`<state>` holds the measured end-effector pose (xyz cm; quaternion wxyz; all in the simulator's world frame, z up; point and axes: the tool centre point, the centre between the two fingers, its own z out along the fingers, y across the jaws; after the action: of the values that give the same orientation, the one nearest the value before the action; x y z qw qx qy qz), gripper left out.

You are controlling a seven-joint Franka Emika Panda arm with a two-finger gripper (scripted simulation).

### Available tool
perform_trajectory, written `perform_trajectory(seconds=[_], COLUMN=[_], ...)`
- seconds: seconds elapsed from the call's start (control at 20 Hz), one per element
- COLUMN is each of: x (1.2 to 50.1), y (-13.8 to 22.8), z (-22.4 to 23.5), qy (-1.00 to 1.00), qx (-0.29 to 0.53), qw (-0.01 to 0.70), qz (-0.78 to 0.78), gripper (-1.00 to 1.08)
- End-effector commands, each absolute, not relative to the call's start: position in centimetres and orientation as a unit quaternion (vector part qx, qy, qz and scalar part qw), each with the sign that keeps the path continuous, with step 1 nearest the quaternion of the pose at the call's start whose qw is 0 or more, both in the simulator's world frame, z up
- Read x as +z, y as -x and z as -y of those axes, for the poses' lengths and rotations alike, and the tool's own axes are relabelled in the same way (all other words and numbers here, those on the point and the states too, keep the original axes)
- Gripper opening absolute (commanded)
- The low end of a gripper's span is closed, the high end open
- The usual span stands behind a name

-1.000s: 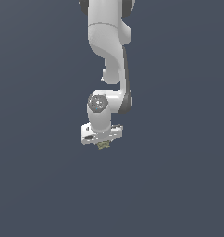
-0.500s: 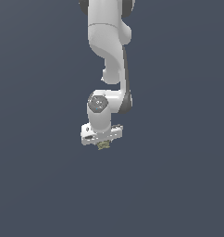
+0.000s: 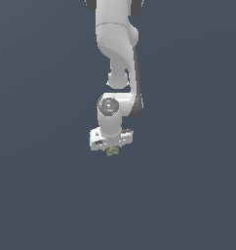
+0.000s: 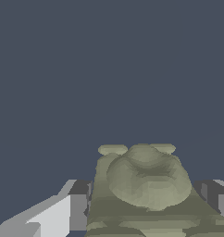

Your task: Pick up the object and move it to a goal position.

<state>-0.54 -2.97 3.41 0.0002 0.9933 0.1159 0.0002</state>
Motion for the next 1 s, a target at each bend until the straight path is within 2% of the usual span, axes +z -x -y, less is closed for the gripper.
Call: perform_trajectory(seconds=[0.0, 0.3, 0.95], x=[3.5, 3.8, 4.8], y=[1.2, 4.0, 11.7], z=[1.7, -3.1, -17.1], qy=[-0.993, -0.993, -0.993], qx=[0.0, 0.0, 0.0], qw=[0.0, 0.0, 0.0], qz=[-0.117, -0.117, -0.117], gripper=[-1.0, -1.0, -1.0])
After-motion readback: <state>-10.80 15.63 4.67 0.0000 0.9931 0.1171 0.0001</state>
